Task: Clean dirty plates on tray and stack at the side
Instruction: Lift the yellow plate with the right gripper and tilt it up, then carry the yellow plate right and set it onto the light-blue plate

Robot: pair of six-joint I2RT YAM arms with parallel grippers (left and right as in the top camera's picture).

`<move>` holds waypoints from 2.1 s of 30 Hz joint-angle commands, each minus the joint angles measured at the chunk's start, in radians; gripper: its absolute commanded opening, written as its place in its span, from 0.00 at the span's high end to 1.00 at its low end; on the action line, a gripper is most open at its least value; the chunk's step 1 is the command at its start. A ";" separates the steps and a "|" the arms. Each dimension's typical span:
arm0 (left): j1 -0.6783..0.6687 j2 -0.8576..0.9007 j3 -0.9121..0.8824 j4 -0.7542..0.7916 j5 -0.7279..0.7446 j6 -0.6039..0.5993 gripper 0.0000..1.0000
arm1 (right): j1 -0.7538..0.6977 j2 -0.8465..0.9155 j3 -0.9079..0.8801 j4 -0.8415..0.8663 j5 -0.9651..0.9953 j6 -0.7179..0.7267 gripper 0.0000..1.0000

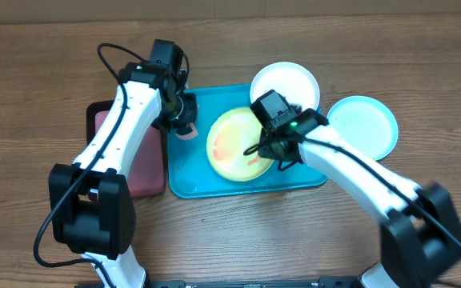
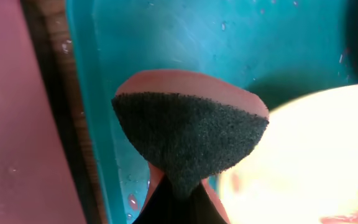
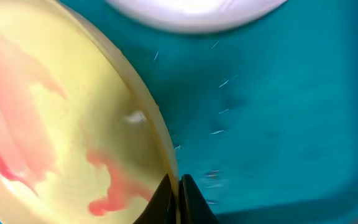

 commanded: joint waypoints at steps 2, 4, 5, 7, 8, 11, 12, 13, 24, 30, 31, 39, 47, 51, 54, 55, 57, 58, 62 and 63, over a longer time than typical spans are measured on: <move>-0.032 0.000 -0.031 0.004 0.009 -0.014 0.96 | 0.077 -0.145 0.036 -0.057 0.449 -0.011 0.96; -0.042 0.000 -0.045 0.013 0.015 -0.014 0.96 | 0.116 -0.168 0.036 -0.086 0.564 -0.010 0.96; -0.045 0.000 -0.051 0.016 0.015 -0.014 0.96 | 0.135 -0.174 0.036 -0.098 0.613 -0.010 0.96; -0.047 0.000 -0.059 0.021 0.015 -0.016 0.96 | 0.182 -0.177 0.036 -0.135 0.732 0.003 0.96; -0.048 0.000 -0.063 0.022 0.014 -0.026 0.96 | 0.208 -0.176 0.036 -0.163 0.802 0.027 0.96; -0.048 0.002 -0.064 0.024 0.014 -0.032 0.96 | 0.280 -0.176 0.036 -0.243 0.967 0.105 0.96; -0.048 0.003 -0.064 0.026 0.014 -0.032 0.96 | 0.304 -0.176 0.036 -0.269 1.020 0.124 0.96; -0.048 0.003 -0.064 0.029 0.014 -0.033 0.96 | 0.330 -0.176 0.036 -0.296 1.078 0.140 0.96; -0.048 0.003 -0.064 0.035 0.014 -0.036 0.96 | 0.466 -0.176 0.036 -0.363 1.391 0.143 0.96; -0.048 0.003 -0.064 0.038 0.012 -0.036 0.96 | 0.465 -0.176 0.036 -0.364 1.390 0.143 0.96; -0.048 0.003 -0.064 0.039 0.012 -0.036 0.96 | 0.465 -0.176 0.036 -0.364 1.389 0.143 0.96; -0.048 0.003 -0.064 0.039 0.011 -0.036 0.96 | 0.457 -0.176 0.035 -0.359 1.207 0.145 0.96; -0.048 0.003 -0.064 0.040 0.012 -0.036 0.96 | 0.203 -0.176 0.033 -0.312 0.551 0.092 0.96; -0.048 0.003 -0.064 0.040 0.012 -0.036 0.96 | -0.005 -0.176 0.034 -0.210 0.236 -0.101 0.96; -0.048 0.003 -0.064 0.040 0.012 -0.036 0.96 | -0.192 -0.176 0.034 -0.152 0.005 -0.190 0.96; -0.048 0.003 -0.064 0.039 0.012 -0.036 0.96 | -0.252 -0.176 0.034 -0.140 -0.054 -0.207 0.96; -0.048 0.003 -0.064 0.039 0.012 -0.036 0.96 | -0.384 -0.176 0.034 -0.124 -0.146 -0.210 0.96; -0.048 0.003 -0.064 0.040 0.012 -0.036 0.96 | -0.448 -0.176 0.034 -0.117 -0.183 -0.214 0.96; -0.048 0.003 -0.064 0.044 0.012 -0.036 0.96 | -0.682 -0.166 0.027 -0.087 -0.264 -0.224 0.96; -0.048 0.003 -0.064 0.043 0.012 -0.035 0.96 | -0.731 -0.162 0.020 -0.075 -0.266 -0.224 0.96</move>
